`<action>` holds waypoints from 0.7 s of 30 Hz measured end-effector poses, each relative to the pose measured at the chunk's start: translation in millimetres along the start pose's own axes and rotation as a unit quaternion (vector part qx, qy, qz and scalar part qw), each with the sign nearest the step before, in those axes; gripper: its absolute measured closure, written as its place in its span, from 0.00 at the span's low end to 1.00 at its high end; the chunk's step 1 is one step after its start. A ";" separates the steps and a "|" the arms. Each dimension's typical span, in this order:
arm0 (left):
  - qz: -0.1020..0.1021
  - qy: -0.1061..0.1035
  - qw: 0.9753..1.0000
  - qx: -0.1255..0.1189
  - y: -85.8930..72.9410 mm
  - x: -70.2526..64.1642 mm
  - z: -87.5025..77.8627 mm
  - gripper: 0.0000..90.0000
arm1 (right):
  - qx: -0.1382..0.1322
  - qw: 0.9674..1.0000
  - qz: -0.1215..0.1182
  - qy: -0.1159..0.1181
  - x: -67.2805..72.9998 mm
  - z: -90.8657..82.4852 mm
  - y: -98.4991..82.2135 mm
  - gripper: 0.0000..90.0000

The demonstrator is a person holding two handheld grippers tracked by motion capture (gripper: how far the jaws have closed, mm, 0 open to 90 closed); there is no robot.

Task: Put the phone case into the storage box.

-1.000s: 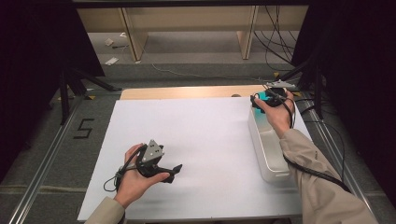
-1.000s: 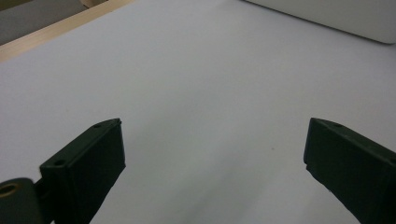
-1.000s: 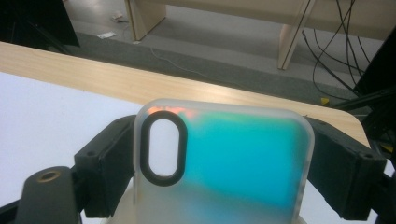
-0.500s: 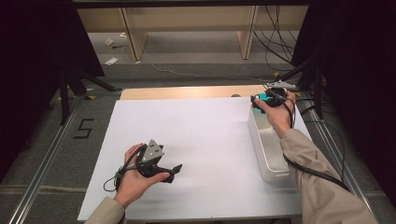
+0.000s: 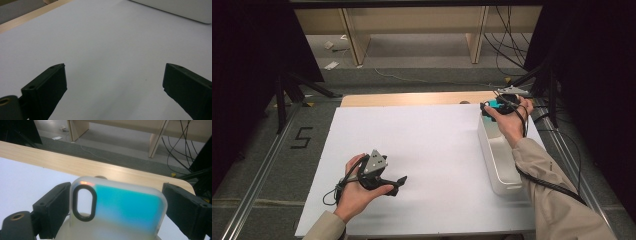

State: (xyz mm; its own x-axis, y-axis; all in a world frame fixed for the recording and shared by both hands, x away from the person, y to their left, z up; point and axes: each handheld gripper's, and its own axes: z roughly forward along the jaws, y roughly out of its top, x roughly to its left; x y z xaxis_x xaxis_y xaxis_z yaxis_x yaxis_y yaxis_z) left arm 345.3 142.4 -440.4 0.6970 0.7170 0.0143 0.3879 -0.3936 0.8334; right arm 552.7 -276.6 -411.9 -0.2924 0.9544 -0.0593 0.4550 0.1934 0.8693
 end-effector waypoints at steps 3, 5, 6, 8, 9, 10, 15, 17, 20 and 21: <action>0.000 0.000 1.000 0.000 0.1 0.0 -0.1 0.05 | -0.003 1.000 0.000 -0.001 0.0 -0.2 0.4 0.11; 0.000 0.000 1.000 0.000 0.1 0.1 0.0 0.05 | -0.005 1.000 0.000 0.001 -0.2 -0.5 0.8 0.10; 0.000 0.000 1.000 0.000 0.0 0.1 0.0 0.05 | -0.007 1.000 0.001 0.002 -0.3 -0.5 0.9 0.10; 0.000 0.000 1.000 0.000 0.0 0.1 0.0 0.05 | -0.008 1.000 0.001 0.003 -0.3 -1.0 1.3 0.10; 0.000 0.000 1.000 0.000 0.1 0.0 0.0 0.05 | -0.009 1.000 0.002 0.004 -0.3 -1.2 1.5 0.10; 0.000 0.000 1.000 -0.001 0.1 0.0 0.0 0.05 | -0.011 1.000 0.003 0.003 -0.3 -1.3 1.7 0.10; 0.000 0.000 1.000 0.000 0.1 0.1 -0.1 0.05 | -0.015 1.000 0.004 0.008 -0.6 -2.3 2.7 0.10; 0.000 0.000 1.000 0.000 0.1 0.1 0.0 0.05 | -0.017 1.000 0.003 0.009 -0.4 -2.7 3.2 0.10; 0.000 0.000 1.000 0.000 0.0 0.2 0.0 0.05 | -0.022 1.000 0.004 0.010 -0.1 -3.8 4.5 0.10; 0.000 0.000 1.000 0.000 0.0 0.1 -0.1 0.05 | -0.022 1.000 0.005 0.011 -0.2 -4.5 5.1 0.10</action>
State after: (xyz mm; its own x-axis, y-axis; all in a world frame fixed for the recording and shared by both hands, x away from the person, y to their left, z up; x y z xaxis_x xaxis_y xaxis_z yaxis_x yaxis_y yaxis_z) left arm 345.4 142.5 -440.3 0.6965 0.7174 0.0148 0.3876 -0.3935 0.8336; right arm 551.2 -276.8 -405.3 -0.3077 0.9506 -0.0400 0.4203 0.1736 0.8906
